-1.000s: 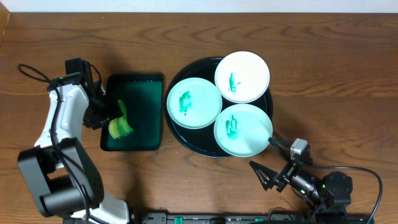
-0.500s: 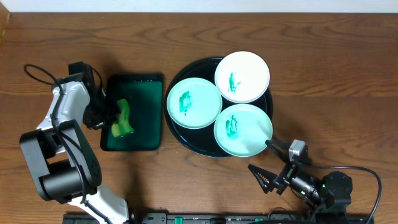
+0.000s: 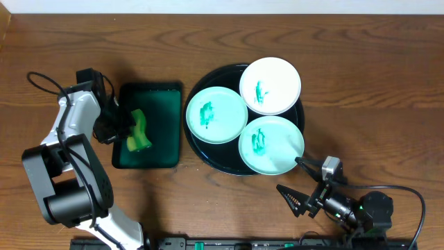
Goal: Clean dirty plates on tray and stack at the side
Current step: 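Lower the left gripper and grasp the yellow-green sponge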
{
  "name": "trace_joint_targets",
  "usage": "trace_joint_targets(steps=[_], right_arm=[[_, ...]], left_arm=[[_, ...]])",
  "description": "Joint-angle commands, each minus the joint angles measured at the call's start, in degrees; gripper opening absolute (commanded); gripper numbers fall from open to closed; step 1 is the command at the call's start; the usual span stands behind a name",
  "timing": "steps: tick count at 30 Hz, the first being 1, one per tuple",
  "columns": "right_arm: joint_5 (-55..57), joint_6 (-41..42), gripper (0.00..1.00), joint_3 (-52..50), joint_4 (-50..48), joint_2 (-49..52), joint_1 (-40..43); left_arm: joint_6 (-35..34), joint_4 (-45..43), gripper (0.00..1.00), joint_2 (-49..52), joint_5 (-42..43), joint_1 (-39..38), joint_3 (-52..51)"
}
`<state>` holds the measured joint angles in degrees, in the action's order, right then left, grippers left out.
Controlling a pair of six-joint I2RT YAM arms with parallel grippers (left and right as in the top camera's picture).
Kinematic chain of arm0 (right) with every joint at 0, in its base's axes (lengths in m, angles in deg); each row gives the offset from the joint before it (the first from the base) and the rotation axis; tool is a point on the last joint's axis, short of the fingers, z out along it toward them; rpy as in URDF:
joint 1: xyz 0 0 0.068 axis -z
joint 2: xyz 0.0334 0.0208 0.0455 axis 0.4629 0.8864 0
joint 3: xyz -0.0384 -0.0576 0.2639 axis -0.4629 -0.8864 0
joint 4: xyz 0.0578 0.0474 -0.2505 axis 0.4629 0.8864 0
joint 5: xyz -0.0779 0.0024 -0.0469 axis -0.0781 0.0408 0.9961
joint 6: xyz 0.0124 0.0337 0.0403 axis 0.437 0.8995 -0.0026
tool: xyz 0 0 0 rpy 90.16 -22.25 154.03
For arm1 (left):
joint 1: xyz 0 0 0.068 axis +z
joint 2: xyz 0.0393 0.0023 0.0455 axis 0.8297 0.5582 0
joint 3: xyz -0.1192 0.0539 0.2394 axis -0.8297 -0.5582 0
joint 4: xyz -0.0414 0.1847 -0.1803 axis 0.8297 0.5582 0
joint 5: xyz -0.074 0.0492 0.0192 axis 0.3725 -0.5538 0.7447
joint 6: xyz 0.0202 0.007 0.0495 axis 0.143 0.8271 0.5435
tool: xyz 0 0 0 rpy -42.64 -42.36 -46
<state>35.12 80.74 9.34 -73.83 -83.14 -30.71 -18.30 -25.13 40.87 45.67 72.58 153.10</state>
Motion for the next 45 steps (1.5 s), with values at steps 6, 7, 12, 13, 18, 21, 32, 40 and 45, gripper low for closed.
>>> trace_joint_targets(steps=[6, 7, 12, 13, 18, 21, 32, 40, 45], right_arm=[[-1.07, 0.81, 0.99, 0.48, 0.09, 0.11, -0.28], [-1.07, 0.81, 0.99, 0.48, 0.09, 0.11, -0.28], [-1.07, 0.79, 0.99, 0.48, 0.09, 0.11, -0.28], [-1.07, 0.79, 0.99, 0.48, 0.11, 0.11, -0.28], [-1.07, 0.79, 0.99, 0.48, 0.26, 0.11, -0.28], [-1.09, 0.79, 0.99, 0.48, 0.44, 0.11, -0.28], [-2.58, 0.79, 0.99, 0.46, 1.84, 0.13, -0.28], [-2.67, 0.81, 0.99, 0.48, 1.86, 0.13, -0.28], [-2.84, 0.83, 0.99, 0.46, 1.95, 0.13, -0.28]], left_arm=[[-0.94, -0.09, 0.07, -6.88, -1.84, -0.92, 1.11], [-0.94, -0.09, 0.07, -7.67, -2.86, -1.36, 1.11], [-0.96, 1.11, 0.07, -12.28, -10.84, -5.75, 1.11], [-0.98, 1.46, 0.07, -12.92, -12.52, -6.82, 1.11], [-3.3, 4.33, 0.07, -14.29, -22.27, -13.88, 1.11], [-6.16, 5.07, 0.14, -14.21, -22.91, -15.87, 1.11], [1.09, 5.64, 0.81, -14.21, -6.84, -7.69, 1.09], [6.43, 3.34, 0.57, -11.06, 1.92, -3.89, 0.5], [7.26, 2.45, 0.57, -5.92, 2.34, -1.49, 0.5]])
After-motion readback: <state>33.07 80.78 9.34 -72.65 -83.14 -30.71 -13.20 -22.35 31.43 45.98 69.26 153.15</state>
